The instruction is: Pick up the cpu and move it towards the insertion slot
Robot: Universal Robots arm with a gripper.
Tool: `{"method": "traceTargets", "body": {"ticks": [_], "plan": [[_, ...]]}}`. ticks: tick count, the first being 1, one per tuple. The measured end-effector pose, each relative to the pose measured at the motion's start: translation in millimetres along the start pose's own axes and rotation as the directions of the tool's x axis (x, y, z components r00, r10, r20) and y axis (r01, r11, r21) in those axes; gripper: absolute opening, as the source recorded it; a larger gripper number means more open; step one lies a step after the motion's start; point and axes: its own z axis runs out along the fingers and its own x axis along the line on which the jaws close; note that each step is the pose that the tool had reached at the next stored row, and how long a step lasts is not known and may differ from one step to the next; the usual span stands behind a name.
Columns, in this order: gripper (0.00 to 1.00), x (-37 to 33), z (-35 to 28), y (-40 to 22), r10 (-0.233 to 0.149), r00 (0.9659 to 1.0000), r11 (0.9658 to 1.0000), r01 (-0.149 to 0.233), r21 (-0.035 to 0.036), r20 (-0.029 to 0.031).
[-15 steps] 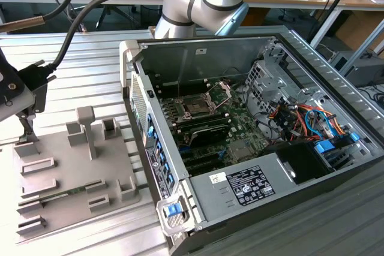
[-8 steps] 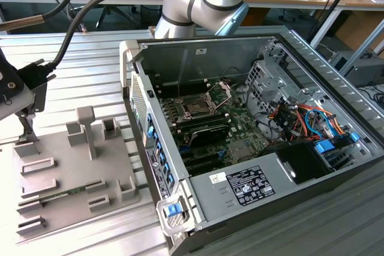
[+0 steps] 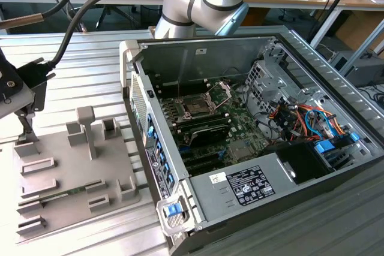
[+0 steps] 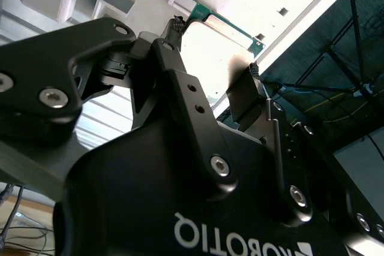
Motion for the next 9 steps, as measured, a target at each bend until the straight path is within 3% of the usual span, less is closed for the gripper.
{"method": "traceTargets", "body": {"ticks": [9], "plan": [[0.55,0.0,-1.7,0.0,0.0,1.0,1.0,0.0,0.0,0.0]]}}
